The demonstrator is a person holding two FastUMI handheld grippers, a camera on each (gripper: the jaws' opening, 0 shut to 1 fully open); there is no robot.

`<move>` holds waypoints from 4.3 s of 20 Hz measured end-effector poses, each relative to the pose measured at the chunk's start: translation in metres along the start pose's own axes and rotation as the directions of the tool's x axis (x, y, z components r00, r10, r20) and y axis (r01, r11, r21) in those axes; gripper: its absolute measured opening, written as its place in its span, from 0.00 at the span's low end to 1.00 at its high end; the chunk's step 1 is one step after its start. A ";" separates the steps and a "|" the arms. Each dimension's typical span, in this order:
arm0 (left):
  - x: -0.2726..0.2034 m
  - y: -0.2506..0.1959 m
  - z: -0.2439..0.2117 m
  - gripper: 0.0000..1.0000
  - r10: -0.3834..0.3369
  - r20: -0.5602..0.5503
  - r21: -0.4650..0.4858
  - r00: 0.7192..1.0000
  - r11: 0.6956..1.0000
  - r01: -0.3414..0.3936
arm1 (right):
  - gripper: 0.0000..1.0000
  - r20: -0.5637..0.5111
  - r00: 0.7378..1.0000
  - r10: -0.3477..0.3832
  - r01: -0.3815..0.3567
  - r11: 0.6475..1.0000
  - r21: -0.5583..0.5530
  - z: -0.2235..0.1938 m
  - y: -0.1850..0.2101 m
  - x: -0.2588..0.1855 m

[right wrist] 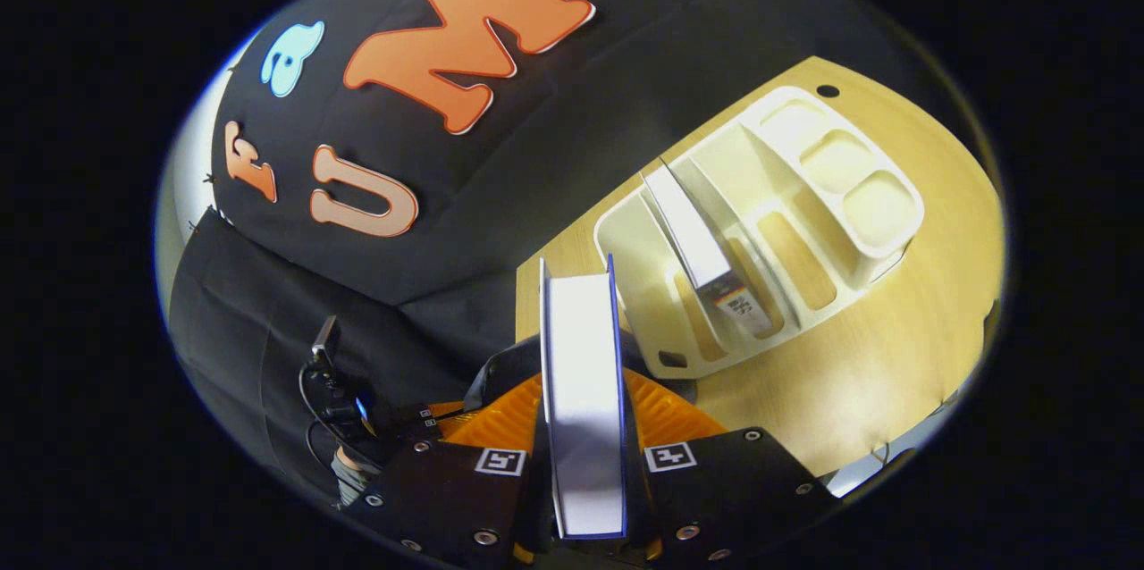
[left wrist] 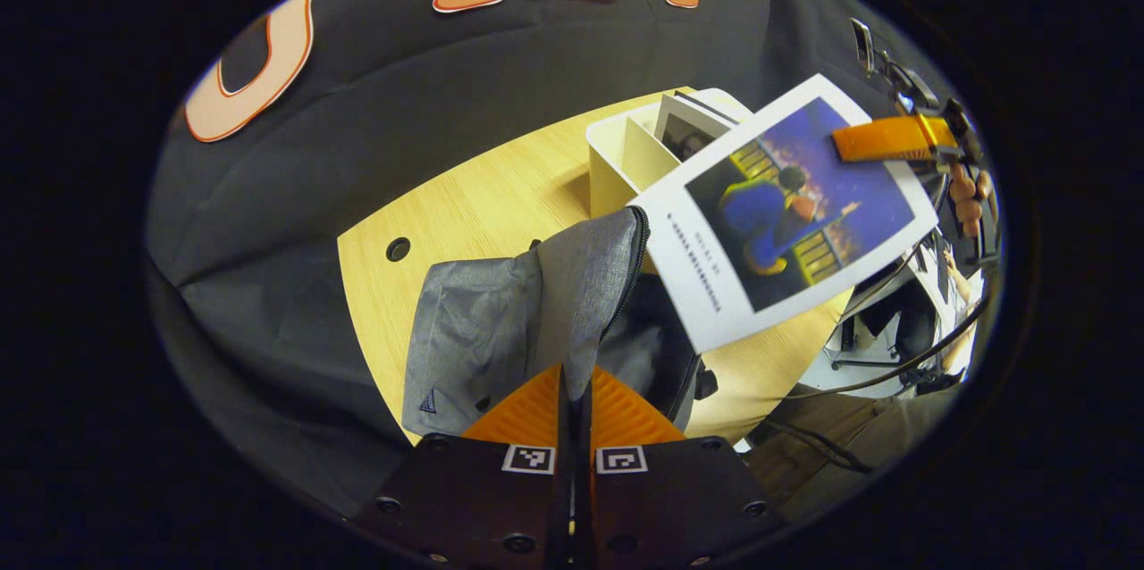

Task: Open the schoolbag, grab two books from the bookshelf and put them into the schoolbag.

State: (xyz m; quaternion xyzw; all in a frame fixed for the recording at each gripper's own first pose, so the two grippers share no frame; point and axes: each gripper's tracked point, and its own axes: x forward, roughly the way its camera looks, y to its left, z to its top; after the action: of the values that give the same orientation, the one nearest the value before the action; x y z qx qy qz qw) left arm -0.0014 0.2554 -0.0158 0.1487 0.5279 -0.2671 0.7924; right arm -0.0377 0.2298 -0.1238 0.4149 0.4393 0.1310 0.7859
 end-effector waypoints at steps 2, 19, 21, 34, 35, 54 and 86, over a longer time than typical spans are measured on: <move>0.000 -0.001 -0.002 0.02 0.001 0.007 -0.019 1.000 1.000 -0.001 | 0.34 -0.014 1.000 0.012 -0.011 1.000 0.004 -0.018 -0.004 0.019; -0.008 -0.003 -0.009 0.03 0.016 0.071 -0.096 0.997 0.995 -0.009 | 0.34 0.028 0.995 0.098 -0.101 0.982 0.161 -0.092 0.014 0.163; -0.010 -0.005 -0.009 0.02 0.015 0.080 -0.098 0.997 0.995 -0.007 | 0.34 0.047 0.994 0.102 -0.108 0.978 0.177 -0.099 0.017 0.176; -0.009 -0.010 -0.008 0.03 0.009 0.095 -0.155 0.995 0.988 0.006 | 0.53 -0.057 0.997 0.042 -0.036 0.993 0.115 -0.138 0.020 0.214; -0.008 -0.010 -0.008 0.03 0.006 0.092 -0.152 0.996 0.988 0.008 | 0.67 -0.092 0.996 0.018 -0.011 0.997 0.073 -0.143 0.012 0.208; 0.010 -0.012 -0.006 0.03 0.056 0.062 -0.213 0.996 0.976 -0.042 | 0.98 -0.164 0.915 -0.368 0.248 0.836 -0.489 0.000 -0.059 0.043; 0.011 -0.011 -0.011 0.02 0.190 -0.059 -0.341 0.980 0.919 -0.198 | 0.39 -0.221 0.812 -0.540 0.361 0.763 -0.537 0.125 -0.127 0.126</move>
State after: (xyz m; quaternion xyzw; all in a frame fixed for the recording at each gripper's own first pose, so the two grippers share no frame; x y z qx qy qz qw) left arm -0.0128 0.2490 -0.0297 0.0626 0.5590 -0.0888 0.8220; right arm 0.1152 0.1561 -0.2609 0.0597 0.6191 0.1114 0.7750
